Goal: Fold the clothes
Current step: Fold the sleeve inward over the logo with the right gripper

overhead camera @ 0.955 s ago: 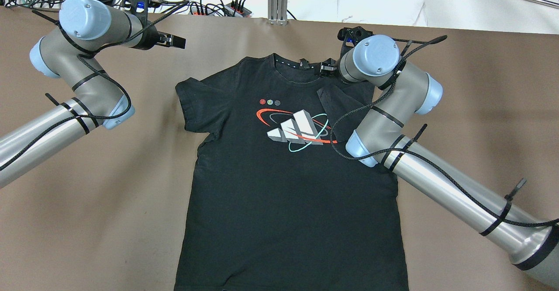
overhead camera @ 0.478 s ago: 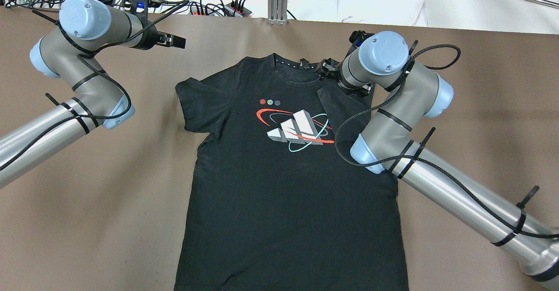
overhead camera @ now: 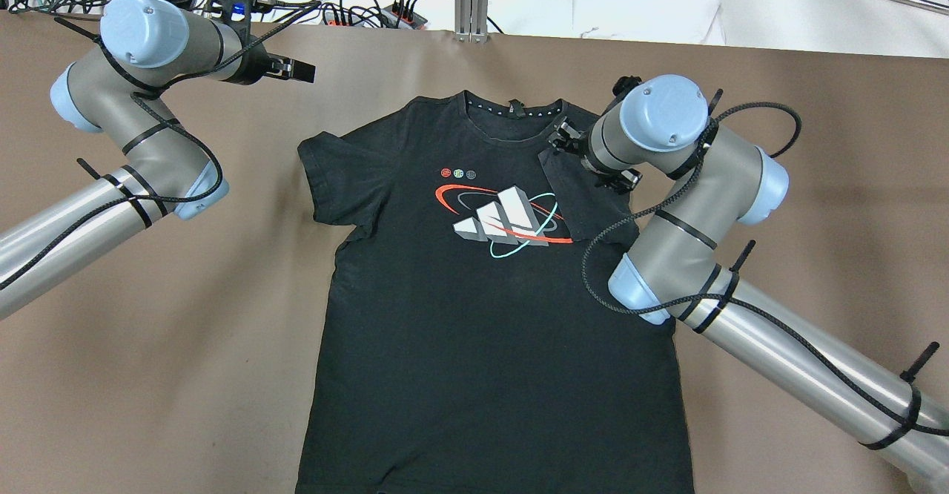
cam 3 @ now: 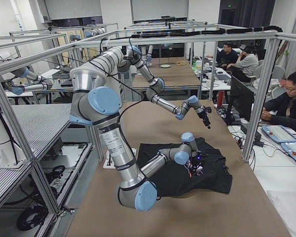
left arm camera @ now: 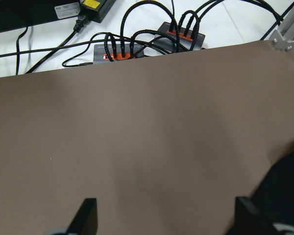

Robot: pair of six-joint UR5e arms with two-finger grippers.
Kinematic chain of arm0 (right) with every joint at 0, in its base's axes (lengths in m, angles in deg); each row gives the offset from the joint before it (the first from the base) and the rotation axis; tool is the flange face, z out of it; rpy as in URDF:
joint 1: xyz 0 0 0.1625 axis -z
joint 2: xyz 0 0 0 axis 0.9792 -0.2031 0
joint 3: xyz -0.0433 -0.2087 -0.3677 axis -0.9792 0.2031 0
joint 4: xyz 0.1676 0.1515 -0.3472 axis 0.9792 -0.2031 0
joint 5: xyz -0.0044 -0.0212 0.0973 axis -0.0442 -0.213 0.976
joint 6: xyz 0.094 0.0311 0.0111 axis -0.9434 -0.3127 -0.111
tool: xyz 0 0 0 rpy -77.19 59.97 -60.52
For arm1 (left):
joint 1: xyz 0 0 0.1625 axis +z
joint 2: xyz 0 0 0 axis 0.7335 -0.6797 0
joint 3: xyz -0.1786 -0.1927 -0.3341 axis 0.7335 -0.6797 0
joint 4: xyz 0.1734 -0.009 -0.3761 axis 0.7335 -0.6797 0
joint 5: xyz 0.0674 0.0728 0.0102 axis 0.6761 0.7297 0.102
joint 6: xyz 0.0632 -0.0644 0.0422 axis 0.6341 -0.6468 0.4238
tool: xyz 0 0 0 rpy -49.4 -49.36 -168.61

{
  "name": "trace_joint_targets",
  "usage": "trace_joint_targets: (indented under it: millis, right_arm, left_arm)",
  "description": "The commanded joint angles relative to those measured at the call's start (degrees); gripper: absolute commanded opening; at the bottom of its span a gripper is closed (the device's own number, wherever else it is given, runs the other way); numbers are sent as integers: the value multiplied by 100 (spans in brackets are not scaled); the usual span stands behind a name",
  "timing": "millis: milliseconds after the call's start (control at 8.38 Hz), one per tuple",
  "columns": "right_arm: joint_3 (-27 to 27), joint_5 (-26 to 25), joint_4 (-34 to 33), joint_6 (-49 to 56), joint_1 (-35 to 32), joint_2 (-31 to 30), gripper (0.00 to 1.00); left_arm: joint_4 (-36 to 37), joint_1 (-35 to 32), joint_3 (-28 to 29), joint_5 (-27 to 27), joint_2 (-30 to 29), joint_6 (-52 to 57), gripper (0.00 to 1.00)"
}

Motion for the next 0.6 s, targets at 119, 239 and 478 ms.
trace_joint_targets:
  millis: [119, 239, 478]
  right_arm:
    - [-24, -170, -150, -339, 452, -116, 88]
    - [-24, -196, -264, -523, 505, -64, 84]
    - [-16, -231, -274, -516, 488, -89, 70]
  left_arm:
    - [-5, 0, 3, 2, -7, 12, 100]
    - [4, 0, 11, 2, -7, 20, 100]
    - [4, 0, 12, 2, 2, 21, 100]
